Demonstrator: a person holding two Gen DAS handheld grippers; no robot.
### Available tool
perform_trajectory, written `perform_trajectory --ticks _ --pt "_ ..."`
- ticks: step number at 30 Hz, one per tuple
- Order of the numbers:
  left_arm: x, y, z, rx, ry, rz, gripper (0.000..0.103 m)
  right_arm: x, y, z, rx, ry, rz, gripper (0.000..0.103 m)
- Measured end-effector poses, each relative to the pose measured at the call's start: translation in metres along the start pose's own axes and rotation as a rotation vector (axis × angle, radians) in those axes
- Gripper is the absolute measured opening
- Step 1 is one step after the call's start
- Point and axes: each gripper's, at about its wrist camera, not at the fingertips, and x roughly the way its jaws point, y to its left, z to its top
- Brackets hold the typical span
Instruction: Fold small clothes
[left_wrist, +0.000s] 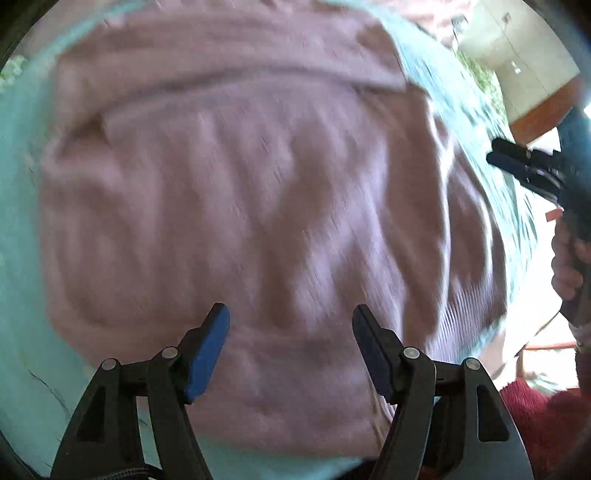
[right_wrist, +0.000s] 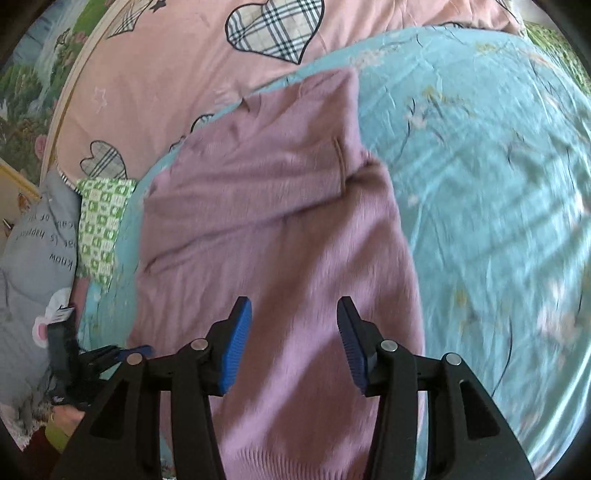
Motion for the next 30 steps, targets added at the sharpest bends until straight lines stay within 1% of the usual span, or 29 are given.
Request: perform_trajectory --ticks 1,4,5,8,10,12,14,15,16,17,18,19,21,24,26,27,29,30 --pt "0.001 -0.002 -0.007 0.01 0.016 0.004 0.069 -0.003 -0.002 -0.008 0.011 0.006 0.003 0.05" --pt "-0.007 0.002 -0.044 0.022 0.052 0.022 0.069 -0.015 -0.008 -0.029 0.031 0.009 -0.006 0.051" --pt "-0.013 0.009 -0.062 0.004 0.06 0.028 0.069 -0.021 -0.01 -0.037 0.036 0.006 -0.012 0.052" --pt "-0.027 0.032 -0.099 -0.071 0.064 0.049 0.069 -0.034 -0.017 -0.057 0.052 0.009 -0.023 0.055" --pt "-0.04 0.048 -0.119 -0.144 0.034 0.037 0.069 -0.041 -0.018 -0.068 0.052 0.011 -0.024 0.055" --pt "-0.049 0.059 -0.13 -0.216 -0.007 0.004 0.069 -0.045 -0.012 -0.08 0.016 0.016 0.022 0.055" --pt "-0.059 0.066 -0.128 -0.276 -0.039 -0.045 0.069 -0.043 -0.001 -0.091 -0.034 0.036 0.054 0.056" --pt "-0.063 0.069 -0.122 -0.321 -0.051 -0.089 0.069 -0.04 0.003 -0.094 -0.049 0.048 0.065 0.056" --pt "-0.063 0.07 -0.115 -0.356 -0.056 -0.129 0.07 -0.035 0.007 -0.096 -0.065 0.065 0.066 0.056" --pt "-0.061 0.07 -0.106 -0.388 -0.053 -0.16 0.073 -0.033 0.01 -0.097 -0.067 0.071 0.054 0.056" --pt "-0.056 0.071 -0.093 -0.447 -0.031 -0.2 0.075 -0.03 0.011 -0.098 -0.062 0.076 0.046 0.056" --pt "-0.045 0.067 -0.078 -0.492 -0.003 -0.221 0.078 -0.027 0.01 -0.098 -0.052 0.081 0.049 0.056" --pt "-0.033 0.066 -0.057 -0.574 0.055 -0.277 0.078 -0.025 0.01 -0.096 -0.038 0.085 0.045 0.056" --pt "-0.013 0.054 -0.03 -0.655 0.12 -0.276 0.078 -0.03 0.008 -0.095 -0.035 0.076 0.026 0.056" --pt "-0.001 0.051 -0.017 -0.672 0.164 -0.264 0.081 -0.036 0.003 -0.096 -0.025 0.064 0.008 0.057" --pt "0.009 0.049 -0.01 -0.681 0.202 -0.233 0.081 -0.038 0.001 -0.098 -0.018 0.061 0.003 0.057" --pt "0.023 0.047 -0.001 -0.69 0.242 -0.186 0.081 -0.042 -0.009 -0.101 0.009 0.057 -0.012 0.058" --pt "0.027 0.044 0.002 -0.683 0.249 -0.167 0.081 -0.044 -0.012 -0.103 0.019 0.057 -0.018 0.058"
